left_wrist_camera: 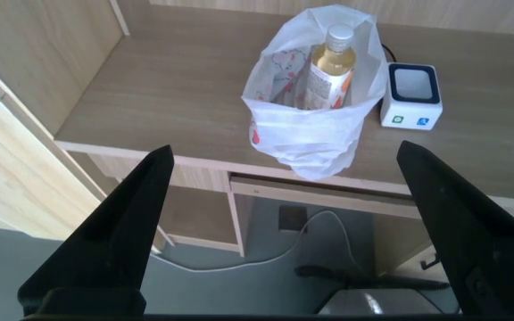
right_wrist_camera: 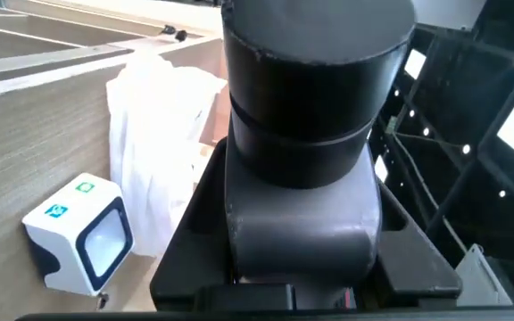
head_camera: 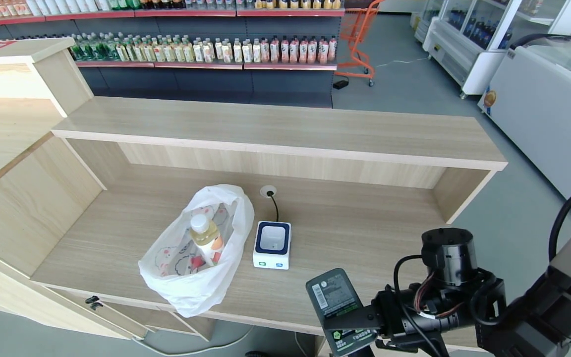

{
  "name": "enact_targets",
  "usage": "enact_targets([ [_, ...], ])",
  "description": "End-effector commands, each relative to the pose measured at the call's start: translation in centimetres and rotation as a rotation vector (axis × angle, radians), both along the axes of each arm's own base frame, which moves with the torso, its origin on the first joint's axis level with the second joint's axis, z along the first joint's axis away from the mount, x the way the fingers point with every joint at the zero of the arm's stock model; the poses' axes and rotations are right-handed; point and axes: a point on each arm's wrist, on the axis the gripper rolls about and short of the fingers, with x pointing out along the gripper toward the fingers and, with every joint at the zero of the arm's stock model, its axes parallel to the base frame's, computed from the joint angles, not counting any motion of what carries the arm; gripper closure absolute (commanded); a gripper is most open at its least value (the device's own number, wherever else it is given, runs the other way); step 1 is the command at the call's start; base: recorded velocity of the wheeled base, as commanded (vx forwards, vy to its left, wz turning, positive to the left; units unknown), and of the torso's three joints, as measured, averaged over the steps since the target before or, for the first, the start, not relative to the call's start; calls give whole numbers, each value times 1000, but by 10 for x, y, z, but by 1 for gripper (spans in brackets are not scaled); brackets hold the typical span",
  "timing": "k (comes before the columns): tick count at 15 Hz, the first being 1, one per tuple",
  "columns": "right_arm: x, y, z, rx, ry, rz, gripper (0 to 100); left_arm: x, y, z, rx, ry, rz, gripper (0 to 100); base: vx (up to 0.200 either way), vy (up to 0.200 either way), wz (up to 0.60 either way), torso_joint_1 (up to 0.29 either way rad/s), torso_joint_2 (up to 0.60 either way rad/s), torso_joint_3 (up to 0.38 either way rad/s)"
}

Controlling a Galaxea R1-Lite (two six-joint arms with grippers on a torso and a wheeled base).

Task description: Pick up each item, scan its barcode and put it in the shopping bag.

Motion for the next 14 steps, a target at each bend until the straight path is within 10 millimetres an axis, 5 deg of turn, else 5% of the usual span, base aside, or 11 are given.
enact_targets([
  [1,1,16,-3,3,-5,43,100,0,0,0,0,0,0,0,0,0,0,0,0,0],
  [7,3,41,-6,16,-26,108,100,0,0,0,0,0,0,0,0,0,0,0,0,0],
  [14,6,43,-5,21,-33,106,100,0,0,0,0,0,0,0,0,0,0,0,0,0],
])
